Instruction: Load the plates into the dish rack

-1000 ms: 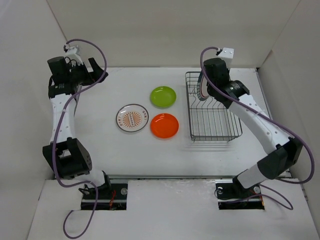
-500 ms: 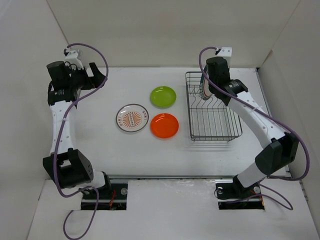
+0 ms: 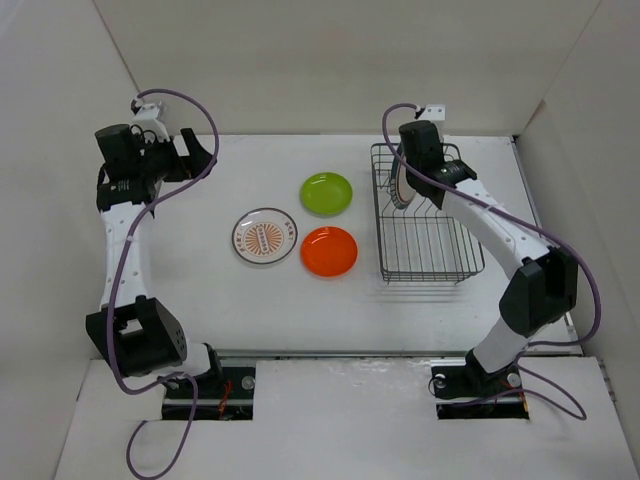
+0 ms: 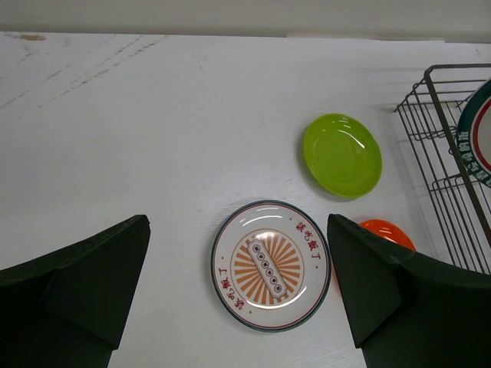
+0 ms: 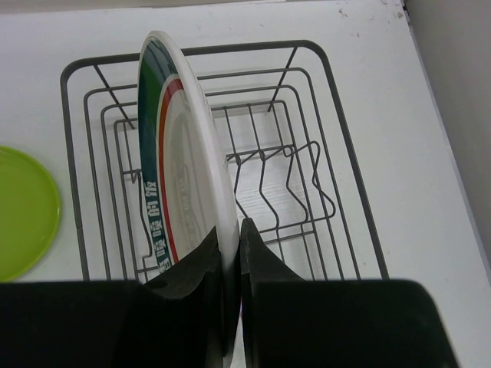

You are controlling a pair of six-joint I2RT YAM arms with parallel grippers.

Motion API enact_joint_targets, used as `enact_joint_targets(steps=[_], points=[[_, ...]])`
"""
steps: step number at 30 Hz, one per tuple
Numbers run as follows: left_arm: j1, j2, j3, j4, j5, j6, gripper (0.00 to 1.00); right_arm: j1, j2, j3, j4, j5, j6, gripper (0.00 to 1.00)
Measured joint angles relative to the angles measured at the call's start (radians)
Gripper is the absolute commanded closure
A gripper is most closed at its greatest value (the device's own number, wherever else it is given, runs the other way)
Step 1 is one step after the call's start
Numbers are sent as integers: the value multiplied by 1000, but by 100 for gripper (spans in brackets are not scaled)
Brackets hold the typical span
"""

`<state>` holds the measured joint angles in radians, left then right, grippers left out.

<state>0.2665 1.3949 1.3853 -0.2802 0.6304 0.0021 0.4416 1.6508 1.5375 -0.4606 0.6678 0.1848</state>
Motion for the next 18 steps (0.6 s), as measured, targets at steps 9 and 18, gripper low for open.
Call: enact_joint_targets(steps=[9, 18], points=[[0, 3, -10, -1, 2, 6, 0, 0, 13, -3, 5, 0, 5, 100], [0, 3, -45, 7, 0, 26, 0, -3, 96, -1, 21, 5, 47, 86]])
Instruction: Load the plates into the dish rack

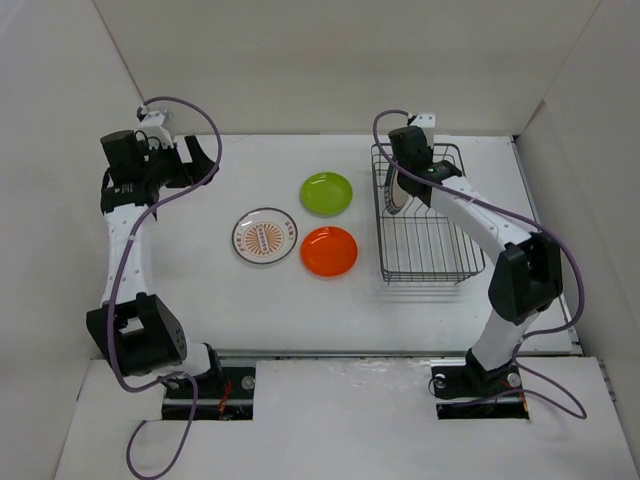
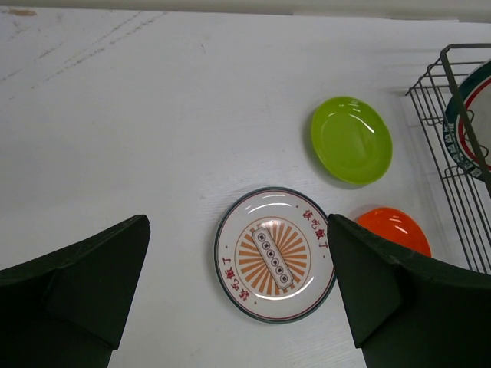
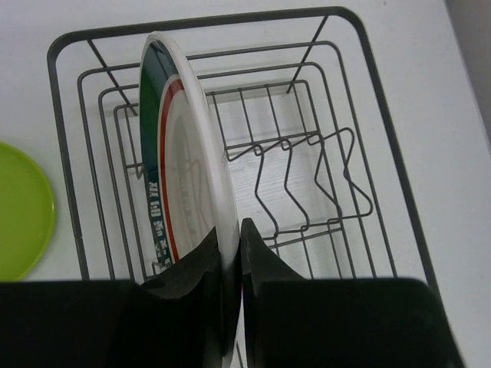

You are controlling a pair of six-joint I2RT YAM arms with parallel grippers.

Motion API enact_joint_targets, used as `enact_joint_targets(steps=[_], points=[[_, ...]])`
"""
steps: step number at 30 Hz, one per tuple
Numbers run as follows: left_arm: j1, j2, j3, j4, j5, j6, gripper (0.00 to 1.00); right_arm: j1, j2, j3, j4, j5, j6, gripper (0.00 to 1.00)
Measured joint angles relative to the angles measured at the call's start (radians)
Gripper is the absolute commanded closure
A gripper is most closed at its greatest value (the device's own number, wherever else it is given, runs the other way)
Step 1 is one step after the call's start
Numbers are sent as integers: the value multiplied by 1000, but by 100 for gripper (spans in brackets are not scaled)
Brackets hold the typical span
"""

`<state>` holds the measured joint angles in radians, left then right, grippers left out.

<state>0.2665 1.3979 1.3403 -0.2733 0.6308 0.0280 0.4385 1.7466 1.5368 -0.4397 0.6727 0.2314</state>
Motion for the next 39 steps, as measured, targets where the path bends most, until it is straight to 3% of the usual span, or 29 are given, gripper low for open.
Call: enact_joint_targets(steps=[4, 5, 7, 13, 19, 25, 33, 39], points=[[0, 0, -50, -3, -8, 20, 0, 0, 29, 1, -3, -10, 21, 57], [0, 0, -63, -5, -11, 26, 0, 0, 31, 1, -3, -10, 23, 42], [0, 0, -88, -5, -16, 40, 0, 0, 32, 3, -3, -10, 28, 23], [19, 1, -187, -3, -27, 92, 0, 1, 32, 40, -4, -6, 31, 0], [37, 2, -285, -6, -38, 148, 4, 9, 5, 54, -23, 12, 34, 0], [39, 86, -292, -27, 15, 210, 8, 46, -123, 47, -23, -35, 10, 0], [50, 348, -217, -100, 77, 258, 8, 97, -436, -153, 155, -356, -64, 0], [50, 463, -146, -129, 105, 275, 14, 160, -486, -165, 227, -463, -91, 0]])
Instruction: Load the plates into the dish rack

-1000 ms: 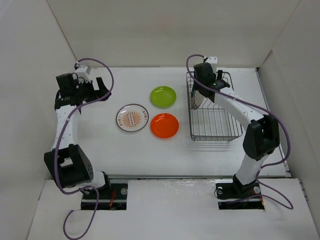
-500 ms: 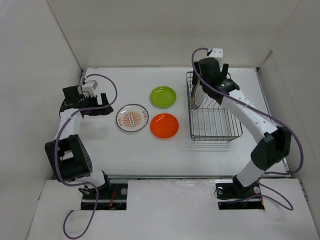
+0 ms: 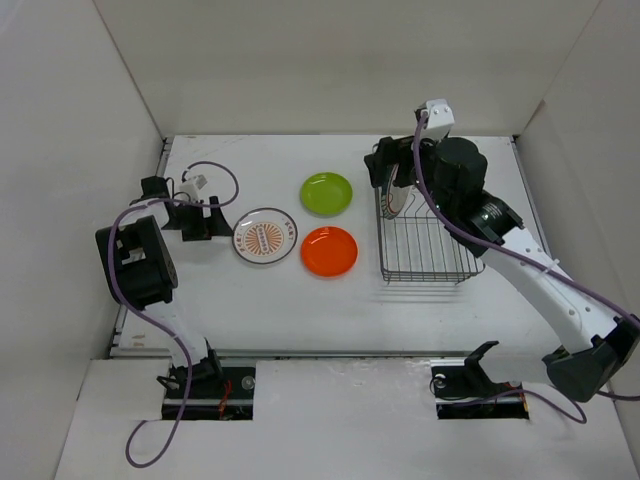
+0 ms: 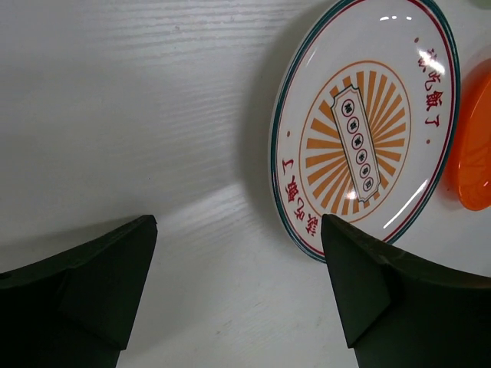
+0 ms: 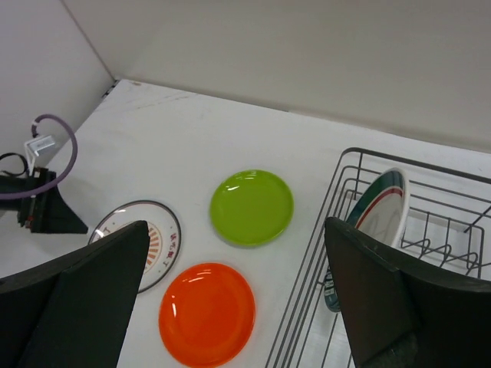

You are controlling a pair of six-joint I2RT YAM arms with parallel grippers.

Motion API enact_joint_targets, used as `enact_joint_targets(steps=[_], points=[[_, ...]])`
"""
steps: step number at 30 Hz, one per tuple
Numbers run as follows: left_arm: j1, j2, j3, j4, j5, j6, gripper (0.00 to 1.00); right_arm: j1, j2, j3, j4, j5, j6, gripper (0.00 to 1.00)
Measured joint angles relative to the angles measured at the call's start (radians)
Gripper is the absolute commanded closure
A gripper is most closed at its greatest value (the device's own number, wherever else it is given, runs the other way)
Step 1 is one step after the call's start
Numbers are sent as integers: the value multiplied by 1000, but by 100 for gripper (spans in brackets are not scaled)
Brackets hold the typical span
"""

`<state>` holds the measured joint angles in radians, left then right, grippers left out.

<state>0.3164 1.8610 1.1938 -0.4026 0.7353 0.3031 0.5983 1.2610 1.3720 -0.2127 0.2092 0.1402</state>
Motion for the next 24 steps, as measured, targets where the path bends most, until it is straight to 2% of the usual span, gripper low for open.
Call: enact_joint_targets(steps=[6, 10, 14, 20, 24], points=[[-2, 71, 68, -20, 57, 10, 24, 12, 3, 0, 4, -8, -7, 0], [-22, 81, 75, -18, 74, 11, 24, 12, 3, 0, 5, -6, -6, 0], [-60, 106, 97, -16, 95, 12, 29, 12, 2, -3, 5, 1, -5, 0], [-74, 138, 117, -8, 126, 7, 43, 13, -6, -14, 5, 8, -5, 0], [-71, 153, 123, -5, 144, 0, 43, 14, -14, -14, 5, 9, -5, 0]])
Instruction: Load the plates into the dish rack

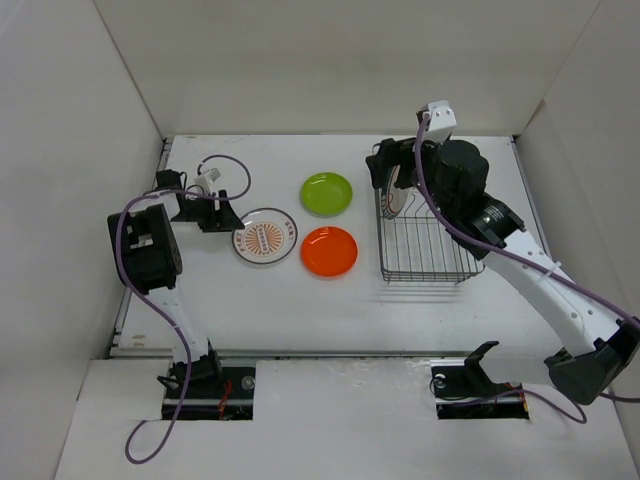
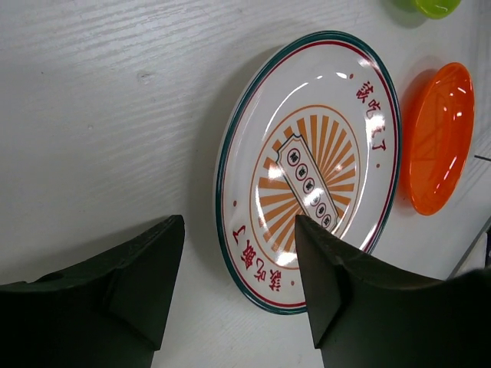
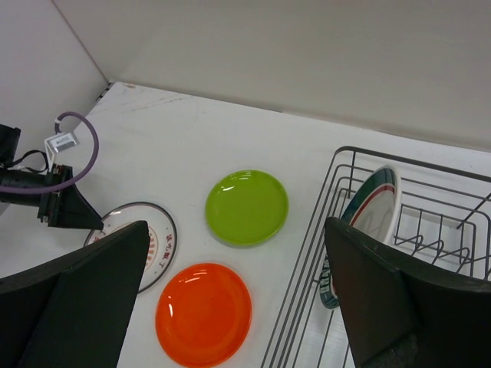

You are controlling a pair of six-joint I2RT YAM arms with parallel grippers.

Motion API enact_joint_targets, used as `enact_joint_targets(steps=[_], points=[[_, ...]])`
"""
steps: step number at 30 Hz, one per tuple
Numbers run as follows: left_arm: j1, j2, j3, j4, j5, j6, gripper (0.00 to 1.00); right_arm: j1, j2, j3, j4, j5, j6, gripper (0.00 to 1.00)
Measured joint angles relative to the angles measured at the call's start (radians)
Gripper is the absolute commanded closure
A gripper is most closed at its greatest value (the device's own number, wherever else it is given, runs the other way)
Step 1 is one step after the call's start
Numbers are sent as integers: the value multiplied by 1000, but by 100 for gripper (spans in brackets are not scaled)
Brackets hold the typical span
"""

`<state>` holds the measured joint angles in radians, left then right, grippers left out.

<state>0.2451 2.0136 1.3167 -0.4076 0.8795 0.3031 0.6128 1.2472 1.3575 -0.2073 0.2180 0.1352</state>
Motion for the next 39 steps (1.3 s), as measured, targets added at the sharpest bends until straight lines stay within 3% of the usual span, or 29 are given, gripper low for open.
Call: enact_joint_targets(steps=[7, 11, 12, 15, 16, 24, 30, 33, 39], points=[[-1, 25, 6, 14, 26, -12, 58, 4, -9, -13, 4, 10, 2, 0], [-1, 32, 6, 16, 37, -15, 60, 4, -9, -16, 4, 11, 3, 0], [-1, 32, 6, 16, 36, -16, 63, 4, -9, -16, 5, 10, 3, 0], [-2, 39, 6, 14, 14, -15, 95, 4, -9, -18, 6, 11, 3, 0], [-2, 47, 6, 13, 14, -20, 100, 4, -9, -19, 6, 11, 4, 0], [2, 56, 22, -24, 35, -31, 100, 2, -9, -29, 8, 6, 4, 0], [31, 30, 115, -151, 107, 44, 100, -18, -9, -103, 71, -71, 16, 0], [49, -61, 150, -180, 124, 73, 100, -29, -8, -150, 105, -143, 28, 0], [60, -389, 158, -166, 221, 58, 100, -31, 24, -182, 212, -312, 32, 0]])
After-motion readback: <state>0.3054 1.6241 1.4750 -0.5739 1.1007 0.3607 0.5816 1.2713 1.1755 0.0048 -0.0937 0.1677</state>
